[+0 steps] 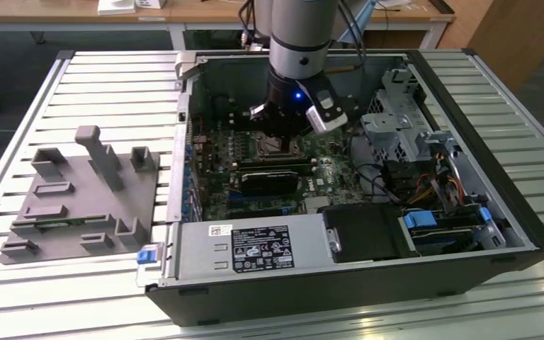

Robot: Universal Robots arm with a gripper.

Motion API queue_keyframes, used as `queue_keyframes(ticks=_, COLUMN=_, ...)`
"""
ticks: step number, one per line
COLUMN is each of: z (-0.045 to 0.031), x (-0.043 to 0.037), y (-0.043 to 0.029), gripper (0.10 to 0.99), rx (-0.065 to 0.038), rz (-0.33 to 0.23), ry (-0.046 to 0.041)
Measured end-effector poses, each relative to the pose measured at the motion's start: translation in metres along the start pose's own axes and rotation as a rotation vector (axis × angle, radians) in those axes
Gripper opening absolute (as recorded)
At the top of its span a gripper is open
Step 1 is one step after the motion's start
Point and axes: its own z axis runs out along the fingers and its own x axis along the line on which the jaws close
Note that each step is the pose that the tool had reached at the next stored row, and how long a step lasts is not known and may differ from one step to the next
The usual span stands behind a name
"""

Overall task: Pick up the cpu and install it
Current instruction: 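Install the second cpu locking lever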

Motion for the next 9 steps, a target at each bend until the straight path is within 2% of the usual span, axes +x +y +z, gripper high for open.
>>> queue_keyframes(ticks=5, z=0.0017, x=0.0096, y=-0.0002, gripper=0.106, rx=0.0, rz=0.0, ry=0.0019)
queue_keyframes(ticks=9, z=0.0066, x=0.0115, y=-0.0005, gripper=0.106, rx=0.0, rz=0.0, ry=0.0103)
